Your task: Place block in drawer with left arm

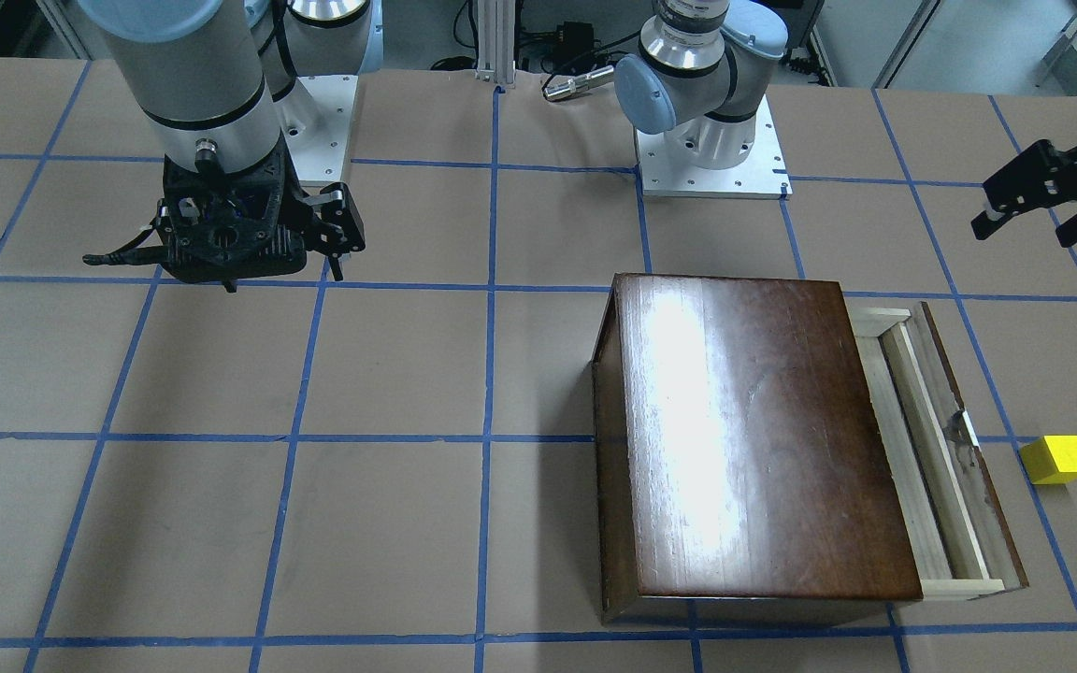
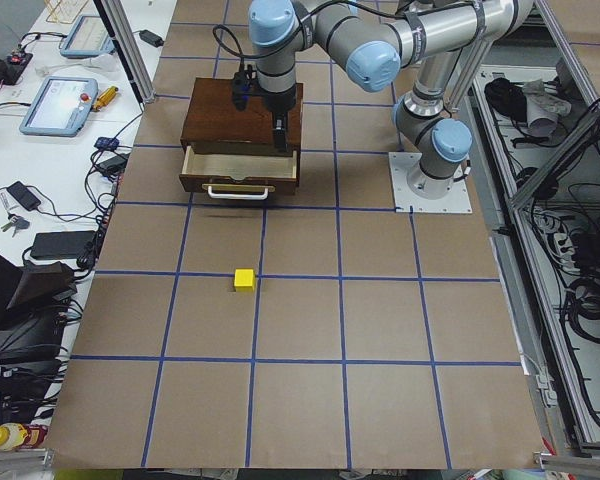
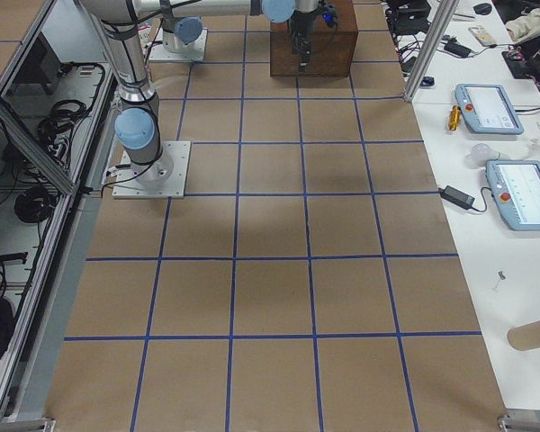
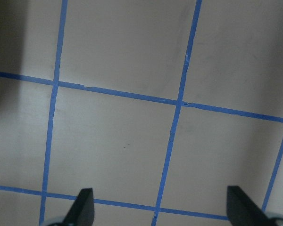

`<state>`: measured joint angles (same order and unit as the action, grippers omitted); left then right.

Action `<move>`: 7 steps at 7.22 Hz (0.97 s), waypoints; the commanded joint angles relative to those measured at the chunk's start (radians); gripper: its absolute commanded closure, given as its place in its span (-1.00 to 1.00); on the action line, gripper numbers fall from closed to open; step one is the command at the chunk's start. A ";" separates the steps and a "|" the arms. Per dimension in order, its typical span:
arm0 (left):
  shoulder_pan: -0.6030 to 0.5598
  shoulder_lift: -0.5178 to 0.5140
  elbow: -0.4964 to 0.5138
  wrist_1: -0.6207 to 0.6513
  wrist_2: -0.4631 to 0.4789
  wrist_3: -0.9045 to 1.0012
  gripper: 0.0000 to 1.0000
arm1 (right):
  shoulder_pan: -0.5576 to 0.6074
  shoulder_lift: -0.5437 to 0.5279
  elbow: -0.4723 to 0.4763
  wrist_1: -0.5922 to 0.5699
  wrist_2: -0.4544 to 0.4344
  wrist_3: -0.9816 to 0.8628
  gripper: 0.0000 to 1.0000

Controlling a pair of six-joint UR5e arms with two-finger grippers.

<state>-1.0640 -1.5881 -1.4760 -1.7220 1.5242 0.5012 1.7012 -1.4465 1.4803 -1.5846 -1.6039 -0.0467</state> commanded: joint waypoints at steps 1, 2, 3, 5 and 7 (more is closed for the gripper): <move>-0.172 0.004 0.000 0.008 0.065 -0.152 -1.00 | 0.000 0.000 0.000 0.000 -0.001 0.001 -1.00; -0.250 -0.004 0.002 0.015 0.065 -0.290 -1.00 | 0.000 0.000 0.000 0.000 -0.001 -0.001 -1.00; -0.319 -0.013 0.003 0.019 0.067 -0.337 -1.00 | 0.000 0.000 0.000 0.000 -0.001 -0.001 -1.00; -0.430 -0.029 -0.006 0.088 0.065 -0.400 -1.00 | 0.000 0.000 0.000 0.000 -0.001 0.001 -1.00; -0.467 -0.044 -0.004 0.120 0.065 -0.429 -1.00 | 0.000 0.000 0.000 0.000 -0.001 -0.001 -1.00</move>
<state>-1.5051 -1.6230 -1.4800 -1.6238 1.5892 0.0920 1.7012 -1.4465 1.4803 -1.5846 -1.6045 -0.0464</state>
